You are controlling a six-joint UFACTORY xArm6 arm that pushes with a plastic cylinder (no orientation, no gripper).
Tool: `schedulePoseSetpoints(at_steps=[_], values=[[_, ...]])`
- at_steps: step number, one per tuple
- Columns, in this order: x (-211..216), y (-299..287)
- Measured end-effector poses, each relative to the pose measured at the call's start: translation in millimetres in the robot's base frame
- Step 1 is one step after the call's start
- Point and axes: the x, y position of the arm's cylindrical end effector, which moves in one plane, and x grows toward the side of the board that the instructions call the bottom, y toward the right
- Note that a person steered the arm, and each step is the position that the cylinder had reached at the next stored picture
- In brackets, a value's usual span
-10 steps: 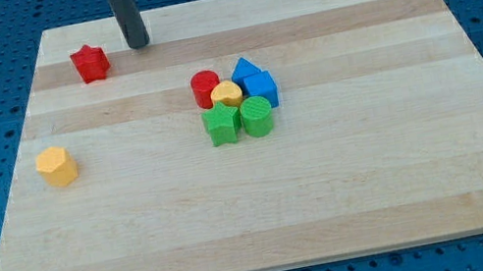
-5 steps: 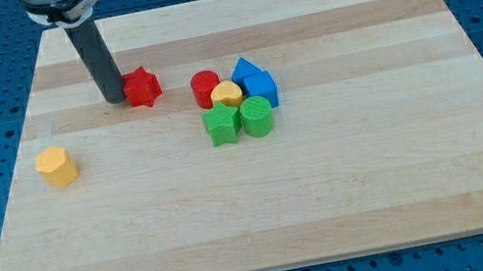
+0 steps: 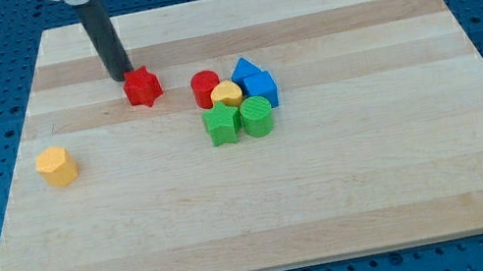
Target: Push red star into the left of red circle
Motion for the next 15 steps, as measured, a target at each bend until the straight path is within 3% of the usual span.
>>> schedulePoseSetpoints(at_steps=[2,4,6,8,9,11,12,13,15], values=[[48,18],[48,-27],[101,-33],[105,45],[105,44],[97,-45],[69,-51],[58,-30],[91,17]])
